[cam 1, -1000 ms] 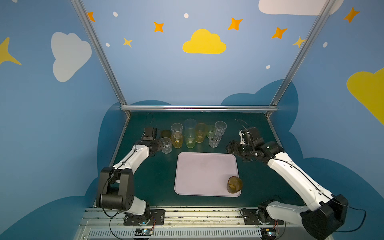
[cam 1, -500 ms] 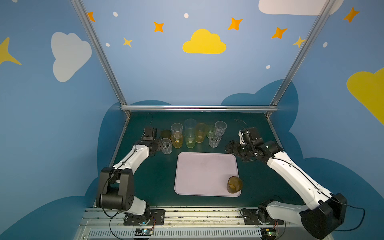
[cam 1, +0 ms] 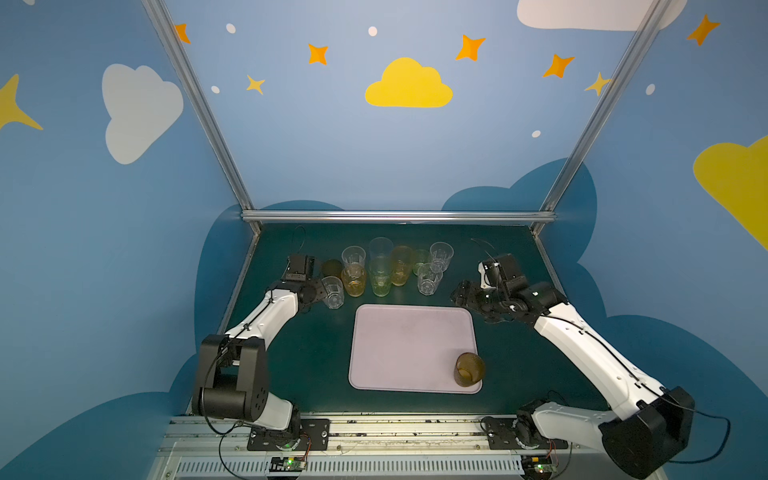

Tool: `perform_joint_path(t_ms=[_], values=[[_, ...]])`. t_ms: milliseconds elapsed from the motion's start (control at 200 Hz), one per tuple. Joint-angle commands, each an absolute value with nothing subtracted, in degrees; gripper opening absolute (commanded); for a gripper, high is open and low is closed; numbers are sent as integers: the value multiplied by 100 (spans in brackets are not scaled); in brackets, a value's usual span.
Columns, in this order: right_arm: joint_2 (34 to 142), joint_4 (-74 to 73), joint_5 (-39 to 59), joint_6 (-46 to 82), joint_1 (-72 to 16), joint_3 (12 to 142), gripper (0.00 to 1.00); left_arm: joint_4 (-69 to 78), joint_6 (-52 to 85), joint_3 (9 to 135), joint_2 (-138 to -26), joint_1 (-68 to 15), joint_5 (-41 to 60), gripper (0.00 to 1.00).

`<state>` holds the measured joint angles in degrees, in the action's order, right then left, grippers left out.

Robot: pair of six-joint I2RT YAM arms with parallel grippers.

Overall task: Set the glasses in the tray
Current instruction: 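Position the left gripper around the clear faceted glass nearest it, then grasp the clear faceted glass with the left gripper and carry it toward the tray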

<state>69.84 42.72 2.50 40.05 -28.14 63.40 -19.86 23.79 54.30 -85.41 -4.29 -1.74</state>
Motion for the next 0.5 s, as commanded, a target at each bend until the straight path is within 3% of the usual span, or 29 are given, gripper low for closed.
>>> perform_joint_path(t_ms=[0, 496], values=[[6856, 4359, 255, 4025, -2775, 6242, 86, -1995, 2333, 5413, -8626, -440, -159, 31], [6785, 4360, 264, 4056, -2709, 6115, 86, -1994, 2308, 5554, -8891, -552, -123, 23]])
